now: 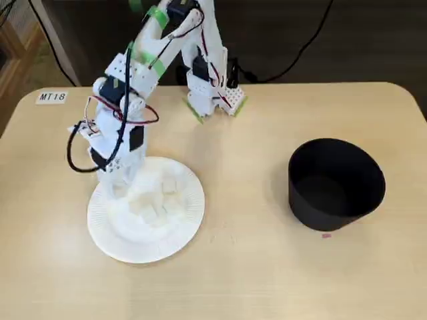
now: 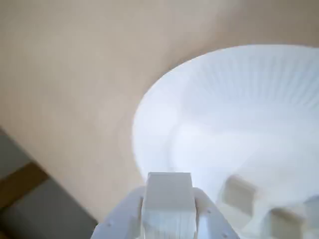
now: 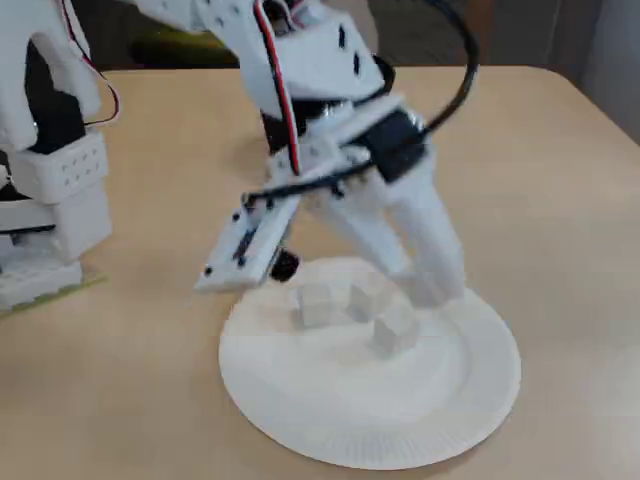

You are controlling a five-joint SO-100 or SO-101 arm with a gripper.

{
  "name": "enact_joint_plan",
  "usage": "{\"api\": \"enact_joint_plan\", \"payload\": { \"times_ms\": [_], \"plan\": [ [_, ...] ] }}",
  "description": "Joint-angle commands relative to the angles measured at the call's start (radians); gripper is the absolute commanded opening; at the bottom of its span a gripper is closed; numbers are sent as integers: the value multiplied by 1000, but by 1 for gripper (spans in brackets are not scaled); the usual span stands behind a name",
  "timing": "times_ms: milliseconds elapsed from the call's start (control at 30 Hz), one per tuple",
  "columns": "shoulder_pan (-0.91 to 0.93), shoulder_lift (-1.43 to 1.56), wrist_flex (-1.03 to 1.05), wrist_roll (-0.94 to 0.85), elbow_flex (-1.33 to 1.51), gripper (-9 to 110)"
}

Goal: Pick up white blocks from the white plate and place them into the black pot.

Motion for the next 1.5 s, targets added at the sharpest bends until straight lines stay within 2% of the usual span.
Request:
{"api": "enact_joint_plan", "payload": {
  "times_ms": [0,233,600,800,933,1267,1367,1467],
  "plan": [
    [-60,195,-124,46,-5,-2],
    [-261,388,-299,-12,-14,-2],
    [-969,532,-314,-201,100,-2],
    [-1206,482,-341,-284,302,-2],
    [-1269,449,-342,-301,396,-2],
    [-1253,460,-364,-293,577,-2],
    [-1247,460,-360,-319,591,20],
    [-1239,468,-351,-344,591,27]
  ]
}}
